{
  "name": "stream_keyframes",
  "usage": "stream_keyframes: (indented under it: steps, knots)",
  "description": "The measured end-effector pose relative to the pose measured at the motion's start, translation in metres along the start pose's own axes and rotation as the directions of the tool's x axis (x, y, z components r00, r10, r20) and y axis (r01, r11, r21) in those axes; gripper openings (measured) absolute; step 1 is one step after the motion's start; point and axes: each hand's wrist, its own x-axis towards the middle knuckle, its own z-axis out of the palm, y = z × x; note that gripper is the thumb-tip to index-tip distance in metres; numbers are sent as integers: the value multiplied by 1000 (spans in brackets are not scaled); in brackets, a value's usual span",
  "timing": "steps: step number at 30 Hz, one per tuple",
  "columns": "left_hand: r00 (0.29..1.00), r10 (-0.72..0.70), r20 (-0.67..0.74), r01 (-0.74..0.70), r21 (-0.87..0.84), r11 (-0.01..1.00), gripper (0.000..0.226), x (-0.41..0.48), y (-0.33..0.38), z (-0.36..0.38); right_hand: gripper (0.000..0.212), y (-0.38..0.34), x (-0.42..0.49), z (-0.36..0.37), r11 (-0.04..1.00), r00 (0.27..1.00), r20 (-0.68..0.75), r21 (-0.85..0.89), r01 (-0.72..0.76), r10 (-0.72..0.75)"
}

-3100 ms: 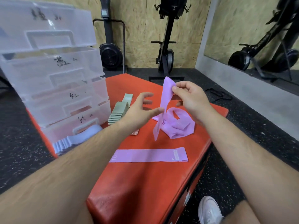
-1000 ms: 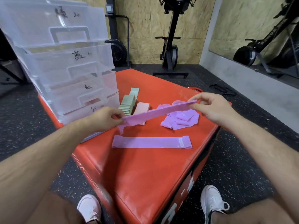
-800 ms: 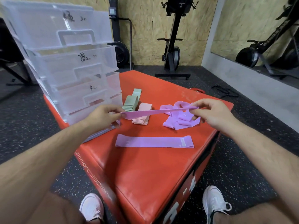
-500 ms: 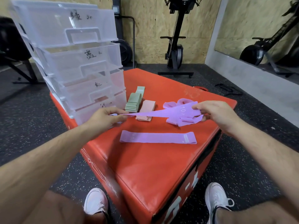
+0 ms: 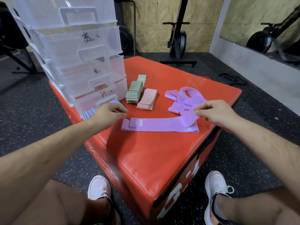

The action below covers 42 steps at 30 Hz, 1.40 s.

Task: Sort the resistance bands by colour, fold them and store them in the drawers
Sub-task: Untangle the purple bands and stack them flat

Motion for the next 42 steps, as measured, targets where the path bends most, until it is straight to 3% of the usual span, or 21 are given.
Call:
stream_keyframes:
  steps: [5, 11, 13, 19, 22, 26, 31, 36, 42]
  knots:
    - [988, 140, 65, -154, 429, 890, 8, 10, 1, 19, 12, 0, 4, 1, 999, 1000, 21, -32, -9, 9]
    - [992, 25, 127, -96, 594, 799, 23, 29, -7, 29, 11, 4, 7, 1, 996, 1000, 24, -87, 3, -1]
    - [991, 18, 129, -91, 587, 804, 14, 30, -4, 30, 11, 5, 6, 0, 996, 1000, 19, -90, -1, 2]
    - [994, 17, 111, -62, 412, 909, 25, 30, 6, 35, 12, 3, 5, -1, 994, 1000, 10, -110, 7, -6]
    - [998, 42, 36, -50, 303, 952, 28, 27, 12, 31, 12, 3, 5, -2, 994, 1000, 7, -109, 1, 0]
    - [996, -57, -72, 58, 17, 998, 29, 26, 14, 18, 11, 3, 6, -2, 991, 1000, -10, -137, -9, 8]
    - [993, -114, -44, 112, -50, 992, 23, 18, 0, 6, 13, 8, 3, 3, 985, 1000, 10, -172, -17, 19]
    - [995, -95, 9, 94, 44, 995, 23, 13, -13, 10, 15, 21, -2, 17, 956, 999, 44, -291, -18, 32]
    - [999, 49, 6, -47, 385, 922, 15, 11, -16, 16, 11, 38, 0, 26, 922, 997, 66, -387, -15, 44]
